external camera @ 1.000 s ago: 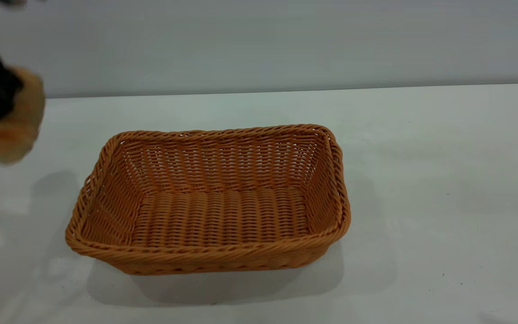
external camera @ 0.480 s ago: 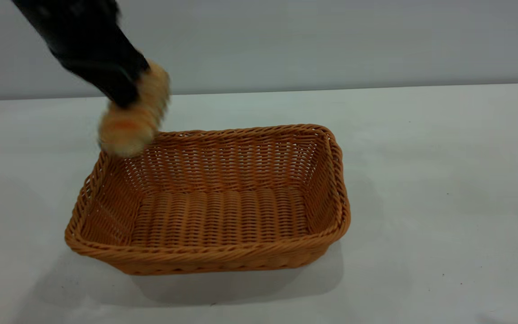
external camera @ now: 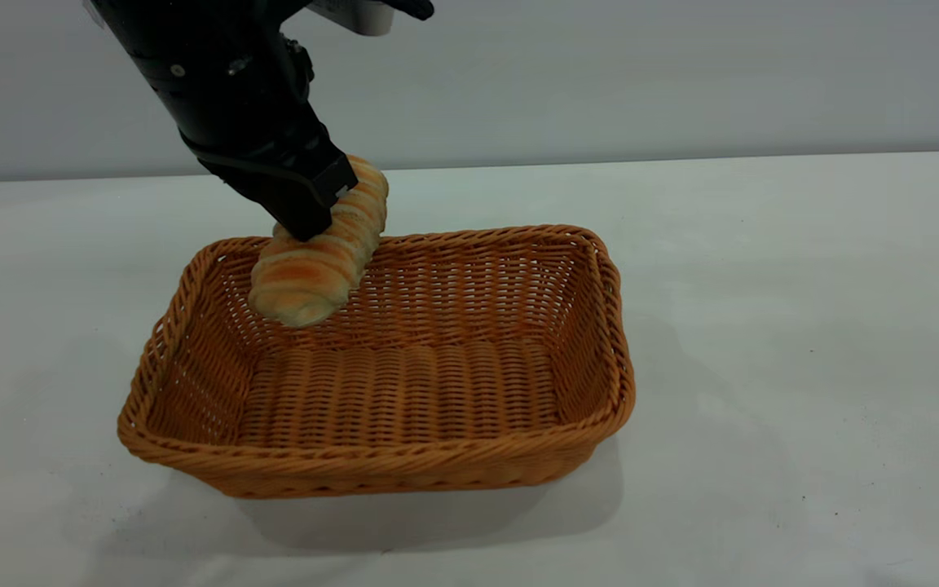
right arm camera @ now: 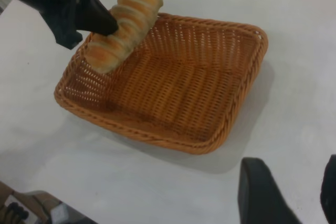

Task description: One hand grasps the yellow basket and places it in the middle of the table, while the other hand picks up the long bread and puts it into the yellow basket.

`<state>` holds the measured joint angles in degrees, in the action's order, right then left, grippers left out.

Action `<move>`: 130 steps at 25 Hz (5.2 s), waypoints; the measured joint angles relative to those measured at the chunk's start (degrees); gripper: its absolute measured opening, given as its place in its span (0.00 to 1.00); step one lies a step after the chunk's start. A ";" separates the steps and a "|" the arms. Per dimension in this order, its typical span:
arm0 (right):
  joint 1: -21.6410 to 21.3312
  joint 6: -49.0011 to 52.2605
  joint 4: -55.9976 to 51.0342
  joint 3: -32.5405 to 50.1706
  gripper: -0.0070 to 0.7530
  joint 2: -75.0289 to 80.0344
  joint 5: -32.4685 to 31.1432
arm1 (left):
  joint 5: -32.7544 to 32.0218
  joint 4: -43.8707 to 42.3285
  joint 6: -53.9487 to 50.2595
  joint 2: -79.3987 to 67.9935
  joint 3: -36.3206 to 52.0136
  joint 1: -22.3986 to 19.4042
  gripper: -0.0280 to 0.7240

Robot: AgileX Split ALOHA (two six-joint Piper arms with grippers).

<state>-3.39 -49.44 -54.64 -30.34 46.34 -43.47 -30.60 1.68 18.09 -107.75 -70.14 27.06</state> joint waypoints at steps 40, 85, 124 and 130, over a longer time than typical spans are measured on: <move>0.00 -0.89 2.39 0.00 0.44 0.00 1.57 | -8.12 -24.18 -21.25 25.52 -3.40 2.00 0.59; 0.00 28.68 29.73 -1.98 0.36 -36.73 -19.11 | -36.35 -11.71 -19.19 96.03 22.72 2.00 0.55; 1.78 27.49 37.68 2.78 0.36 -45.94 -23.43 | -35.23 -3.65 -14.50 105.92 40.69 2.00 0.55; 1.78 27.49 37.68 2.78 0.36 -45.94 -23.43 | -34.69 -2.76 -14.50 105.92 42.12 2.00 0.55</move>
<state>-1.61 -21.95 -16.96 -27.56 0.40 -66.90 -65.28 -1.08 3.58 -1.84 -28.03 29.06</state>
